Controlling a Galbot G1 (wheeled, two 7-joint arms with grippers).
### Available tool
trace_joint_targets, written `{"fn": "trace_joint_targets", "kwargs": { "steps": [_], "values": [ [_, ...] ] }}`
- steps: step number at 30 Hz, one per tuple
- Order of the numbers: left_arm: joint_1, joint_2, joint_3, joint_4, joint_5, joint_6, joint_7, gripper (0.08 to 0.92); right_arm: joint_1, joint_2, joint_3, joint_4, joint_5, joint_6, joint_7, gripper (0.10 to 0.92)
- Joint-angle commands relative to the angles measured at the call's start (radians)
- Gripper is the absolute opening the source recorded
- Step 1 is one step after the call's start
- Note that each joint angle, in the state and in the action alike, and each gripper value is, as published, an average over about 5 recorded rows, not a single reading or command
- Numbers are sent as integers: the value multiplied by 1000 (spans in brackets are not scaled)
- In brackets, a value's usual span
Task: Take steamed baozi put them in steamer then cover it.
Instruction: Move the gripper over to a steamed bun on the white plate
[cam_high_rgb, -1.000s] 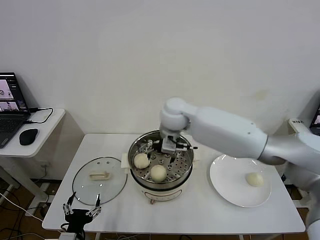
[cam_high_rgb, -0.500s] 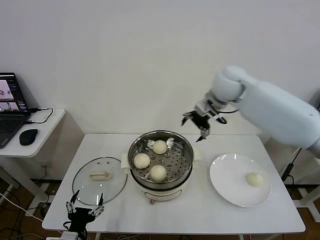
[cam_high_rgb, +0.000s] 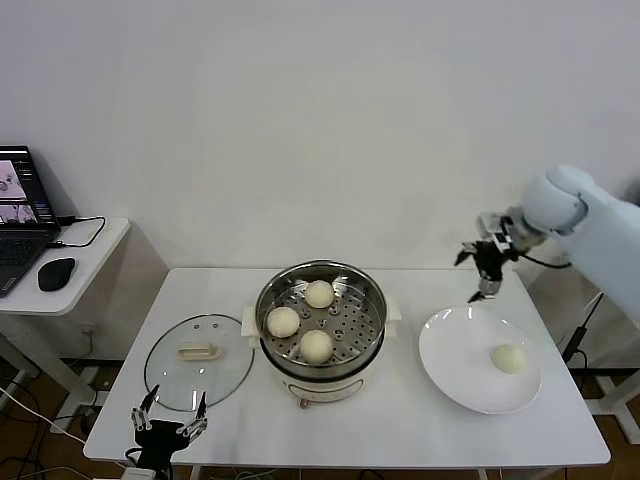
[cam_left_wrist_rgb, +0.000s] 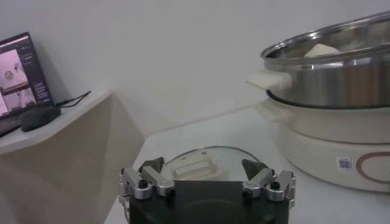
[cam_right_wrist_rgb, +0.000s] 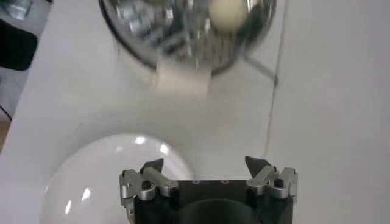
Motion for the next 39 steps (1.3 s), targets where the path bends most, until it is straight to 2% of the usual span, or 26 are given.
{"fn": "trace_joint_targets", "kwargs": {
  "steps": [1, 17, 39],
  "values": [
    [7, 0, -1, 2, 1, 1, 2, 823, -253, -56, 143, -61, -179, 27, 7, 823],
    [5, 3, -11, 37, 4, 1, 3, 823, -374, 52, 227, -206, -305, 108, 52, 823],
    [2, -3, -3, 55, 15, -1, 2, 823, -424, 71, 275, -250, -366, 127, 73, 823]
  ]
}}
